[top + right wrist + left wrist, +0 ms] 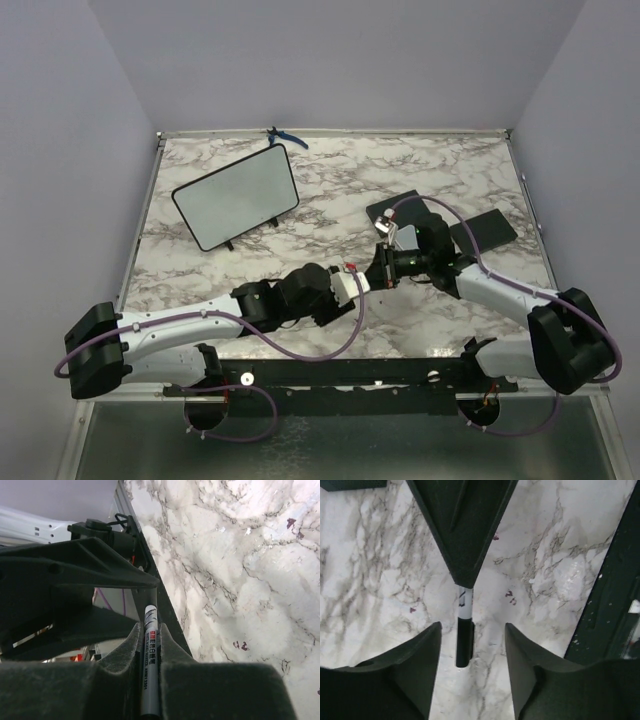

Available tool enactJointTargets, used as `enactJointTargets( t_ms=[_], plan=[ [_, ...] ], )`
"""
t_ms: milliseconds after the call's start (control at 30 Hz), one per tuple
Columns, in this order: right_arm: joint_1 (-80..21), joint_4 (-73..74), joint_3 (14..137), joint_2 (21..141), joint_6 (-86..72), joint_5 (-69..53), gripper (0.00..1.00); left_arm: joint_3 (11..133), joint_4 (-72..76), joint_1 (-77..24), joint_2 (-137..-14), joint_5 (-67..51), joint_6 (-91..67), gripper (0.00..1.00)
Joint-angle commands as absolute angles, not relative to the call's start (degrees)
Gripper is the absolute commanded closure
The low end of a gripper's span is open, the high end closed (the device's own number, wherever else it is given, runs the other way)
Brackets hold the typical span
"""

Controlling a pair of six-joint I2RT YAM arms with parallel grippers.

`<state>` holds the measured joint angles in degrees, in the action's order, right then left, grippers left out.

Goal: Write a sentence on the whiteboard
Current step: Pass from the left arm to the right, then open the pen cap from the whiteboard marker.

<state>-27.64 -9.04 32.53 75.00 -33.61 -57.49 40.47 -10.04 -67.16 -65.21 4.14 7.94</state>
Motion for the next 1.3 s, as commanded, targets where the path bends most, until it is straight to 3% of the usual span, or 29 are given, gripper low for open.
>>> enactJointTargets(
  t_ms=[0, 67, 167, 433, 667, 767, 967, 1267],
  plan=[
    [-28.3, -10.2, 32.0, 70.1, -33.8, -50.2, 1.0, 41.3, -8.6, -65.4, -64.7, 3.0, 4.2, 0.29],
    [-28.3, -10.7, 31.7, 67.6, -34.1, -46.1, 1.0, 41.6, -8.1, -62.5, -63.8, 0.1, 1.7, 0.19],
    [-28.3, -13.4, 30.4, 63.6, -35.6, -41.6, 1.0, 41.3, -5.7, -56.4, -61.8, -5.8, -4.1, 0.14],
    [-28.0, -19.2, 30.0, 61.1, -36.5, -46.6, 1.0, 36.0, 12.1, -39.8, -54.2, -31.5, -22.0, 0.12],
    [-27.2, -25.5, 31.4, 61.0, -40.1, -58.0, 1.0, 36.8, 10.3, -34.5, -53.7, -45.2, -24.6, 0.13],
    [-27.2, -25.7, 32.5, 61.3, -40.6, -60.7, 1.0, 38.7, 5.6, -34.0, -54.9, -49.1, -22.8, 0.18],
    [-27.2, -25.2, 33.5, 61.7, -41.0, -61.4, 1.0, 39.4, 4.1, -34.0, -57.6, -57.1, -23.2, 0.39],
    [-27.2, -25.7, 33.8, 62.8, -41.3, -61.1, 1.0, 39.1, 2.6, -34.0, -58.6, -58.0, -22.0, 0.58]
  ],
)
